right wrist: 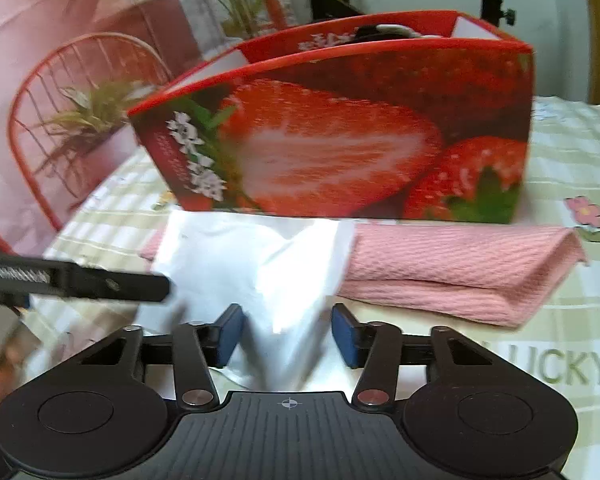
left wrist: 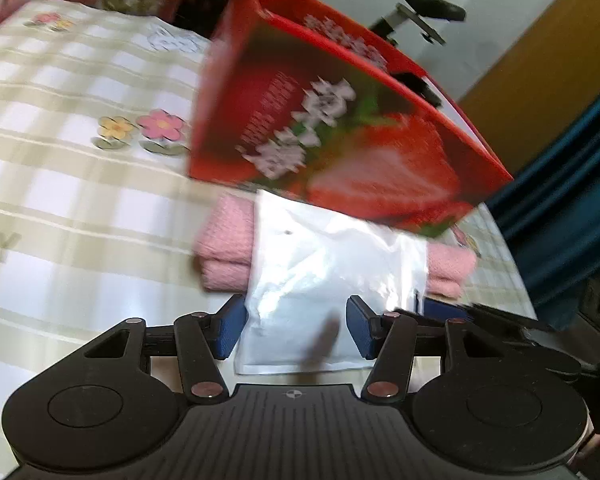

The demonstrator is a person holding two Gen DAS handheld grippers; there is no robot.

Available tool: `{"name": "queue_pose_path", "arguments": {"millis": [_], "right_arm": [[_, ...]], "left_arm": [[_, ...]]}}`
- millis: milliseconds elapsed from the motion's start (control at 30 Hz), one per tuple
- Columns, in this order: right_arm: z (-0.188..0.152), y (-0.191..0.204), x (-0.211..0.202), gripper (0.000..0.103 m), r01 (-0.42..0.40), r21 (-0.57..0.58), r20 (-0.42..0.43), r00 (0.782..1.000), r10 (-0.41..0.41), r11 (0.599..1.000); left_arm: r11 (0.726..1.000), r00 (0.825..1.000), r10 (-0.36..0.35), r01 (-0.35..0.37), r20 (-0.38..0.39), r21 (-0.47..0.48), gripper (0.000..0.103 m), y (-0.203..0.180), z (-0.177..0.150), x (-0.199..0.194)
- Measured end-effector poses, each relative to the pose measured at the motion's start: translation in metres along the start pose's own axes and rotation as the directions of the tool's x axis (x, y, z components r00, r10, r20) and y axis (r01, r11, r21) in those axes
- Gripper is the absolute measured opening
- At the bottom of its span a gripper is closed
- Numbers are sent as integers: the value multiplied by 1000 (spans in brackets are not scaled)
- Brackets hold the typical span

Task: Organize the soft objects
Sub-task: 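Carry the white foil pouch over the red box, lower it, open both grippers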

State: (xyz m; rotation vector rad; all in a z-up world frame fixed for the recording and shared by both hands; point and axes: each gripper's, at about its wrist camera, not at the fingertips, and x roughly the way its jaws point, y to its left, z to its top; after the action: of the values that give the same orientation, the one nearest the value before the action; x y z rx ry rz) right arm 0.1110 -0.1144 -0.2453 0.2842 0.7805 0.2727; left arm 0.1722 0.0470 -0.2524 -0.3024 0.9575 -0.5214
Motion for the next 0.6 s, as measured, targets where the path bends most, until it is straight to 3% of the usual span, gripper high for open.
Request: {"name": "queue_pose_path", "arguments": {"millis": [200, 367, 467, 500, 533, 600], "right_arm": [[1, -2, 6, 41, -1, 5, 4, 1000, 1, 1000], [-2, -6, 4, 41, -8, 8, 19, 1000, 8, 1000], [-1, -4, 2, 38, -7, 25, 17, 1000, 7, 1000], [-1, -3, -1, 37, -2, 27, 23, 1000, 2, 1000], [0, -4, -5, 26, -1, 29, 36, 999, 0, 1000], [4, -5, -13, 25, -14, 38, 55, 998, 12, 999]], "left_arm": [[1000, 1000, -1, 1, 0, -3, 59, -1, 2, 6], [999, 999, 39, -40, 24, 37, 58, -9, 6, 19], [999, 1000, 21, -21, 12, 28, 58, -15, 6, 20], [999, 1000, 19, -20, 15, 40, 58, -19, 6, 18], [999, 1000, 10, -11, 18, 49, 57, -22, 7, 17], [999, 999, -26, 25, 33, 47, 53, -23, 9, 9]]}}
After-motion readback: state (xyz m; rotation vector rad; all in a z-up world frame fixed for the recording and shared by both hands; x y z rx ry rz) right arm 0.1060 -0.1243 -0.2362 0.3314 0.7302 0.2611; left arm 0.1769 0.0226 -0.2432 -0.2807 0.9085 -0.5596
